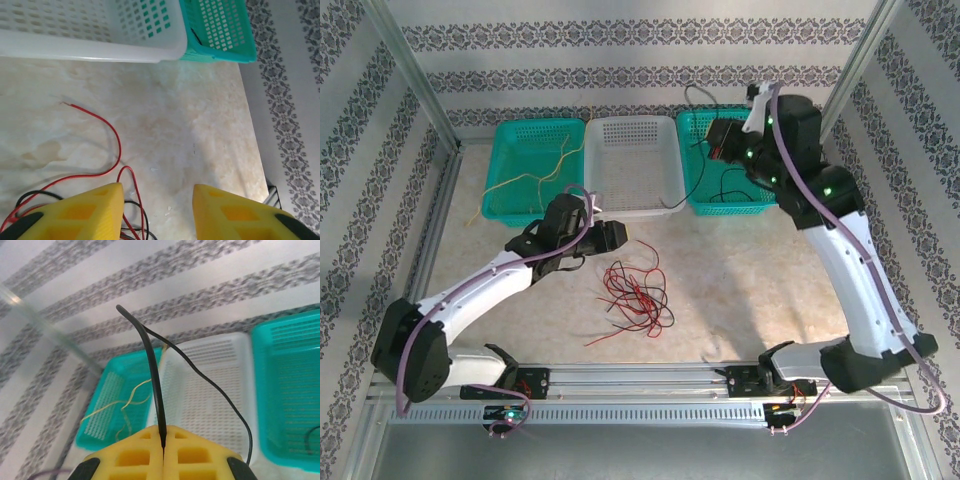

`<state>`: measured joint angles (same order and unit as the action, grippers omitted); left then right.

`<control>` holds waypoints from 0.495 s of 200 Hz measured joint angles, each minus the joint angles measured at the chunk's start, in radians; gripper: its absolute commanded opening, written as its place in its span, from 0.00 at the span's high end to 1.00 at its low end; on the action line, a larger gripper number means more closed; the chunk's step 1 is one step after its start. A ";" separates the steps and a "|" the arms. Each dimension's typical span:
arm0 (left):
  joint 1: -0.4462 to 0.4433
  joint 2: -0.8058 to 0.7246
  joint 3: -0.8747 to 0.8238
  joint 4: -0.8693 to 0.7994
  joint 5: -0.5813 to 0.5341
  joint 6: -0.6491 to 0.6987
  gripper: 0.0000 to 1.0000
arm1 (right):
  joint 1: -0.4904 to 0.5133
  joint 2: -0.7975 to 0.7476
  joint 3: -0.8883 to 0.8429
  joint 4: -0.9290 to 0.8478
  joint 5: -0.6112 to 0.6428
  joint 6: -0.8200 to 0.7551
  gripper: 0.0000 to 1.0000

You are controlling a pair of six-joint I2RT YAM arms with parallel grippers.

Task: Untangle the cables

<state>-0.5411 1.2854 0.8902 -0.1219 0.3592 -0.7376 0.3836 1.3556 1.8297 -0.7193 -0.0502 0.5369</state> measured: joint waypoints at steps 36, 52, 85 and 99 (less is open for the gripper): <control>0.000 -0.047 0.000 -0.064 -0.046 0.023 0.52 | -0.157 0.143 0.146 -0.045 -0.002 -0.011 1.00; 0.000 -0.060 -0.005 -0.080 -0.055 0.024 0.52 | -0.211 0.221 0.203 -0.058 -0.013 -0.014 1.00; 0.000 -0.095 -0.035 -0.112 -0.071 0.023 0.52 | -0.291 0.413 0.312 -0.099 -0.047 -0.022 0.86; 0.000 -0.106 -0.045 -0.127 -0.077 0.023 0.52 | -0.311 0.511 0.393 -0.142 -0.056 -0.033 0.71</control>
<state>-0.5407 1.1793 0.8452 -0.2485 0.2825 -0.7143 0.0727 1.8664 2.2227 -0.8616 -0.1062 0.5037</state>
